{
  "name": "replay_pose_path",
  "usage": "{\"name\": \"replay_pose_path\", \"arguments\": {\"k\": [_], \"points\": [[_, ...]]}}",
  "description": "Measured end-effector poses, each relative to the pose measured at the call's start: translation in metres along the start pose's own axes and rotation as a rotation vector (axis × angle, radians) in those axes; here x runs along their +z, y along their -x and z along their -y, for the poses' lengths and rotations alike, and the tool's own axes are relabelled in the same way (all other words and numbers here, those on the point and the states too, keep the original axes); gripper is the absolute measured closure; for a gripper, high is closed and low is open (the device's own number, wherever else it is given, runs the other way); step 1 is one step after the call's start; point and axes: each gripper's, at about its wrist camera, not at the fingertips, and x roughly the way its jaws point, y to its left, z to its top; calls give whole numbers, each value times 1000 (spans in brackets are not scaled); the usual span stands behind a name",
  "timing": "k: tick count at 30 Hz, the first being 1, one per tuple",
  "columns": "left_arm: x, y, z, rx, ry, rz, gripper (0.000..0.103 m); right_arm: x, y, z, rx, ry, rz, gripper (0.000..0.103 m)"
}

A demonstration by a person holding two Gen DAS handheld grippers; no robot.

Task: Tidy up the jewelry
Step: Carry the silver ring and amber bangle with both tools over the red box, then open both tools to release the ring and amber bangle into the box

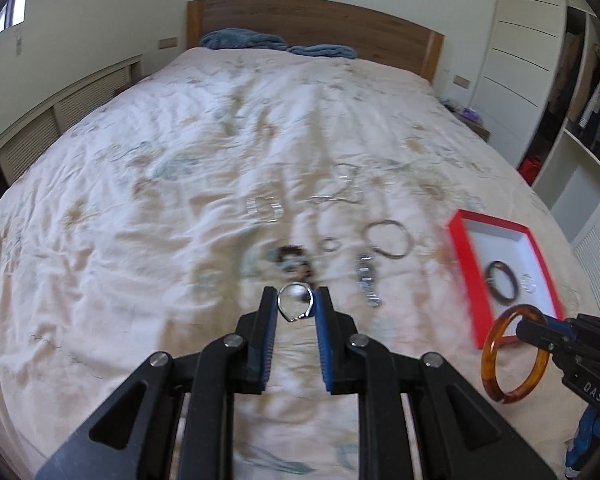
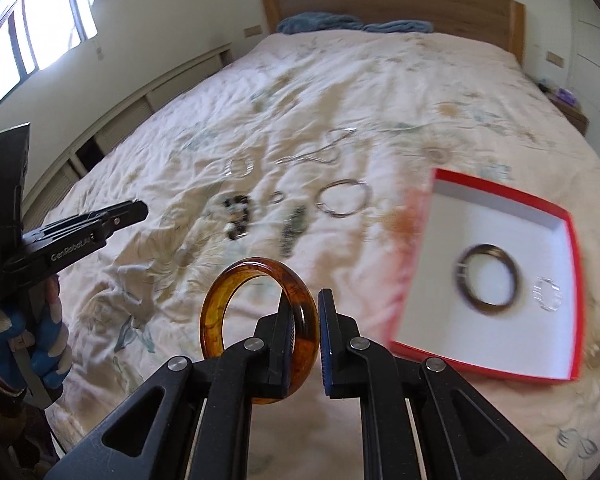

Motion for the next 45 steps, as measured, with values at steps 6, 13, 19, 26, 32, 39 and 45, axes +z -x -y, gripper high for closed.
{"name": "replay_pose_path", "arguments": {"k": [6, 13, 19, 26, 32, 39, 45], "points": [[17, -12, 78, -105, -72, -16, 86, 7, 21, 68, -80, -64, 37, 92], [44, -60, 180, -212, -168, -49, 86, 29, 11, 161, -191, -130, 46, 91], [60, -122, 252, -252, -231, -99, 86, 49, -25, 213, -256, -110, 15, 91], [58, -181, 288, -239, -273, -164, 86, 59, -67, 237, -266, -51, -40, 91], [50, -208, 295, -228, -290, -202, 86, 60, -88, 239, -268, 3, -79, 92], [46, -218, 289, -235, -266, -228, 85, 63, -101, 242, -271, 40, -120, 92], [50, -219, 286, -252, -236, -242, 84, 63, -100, 242, -280, 45, -118, 88]]}}
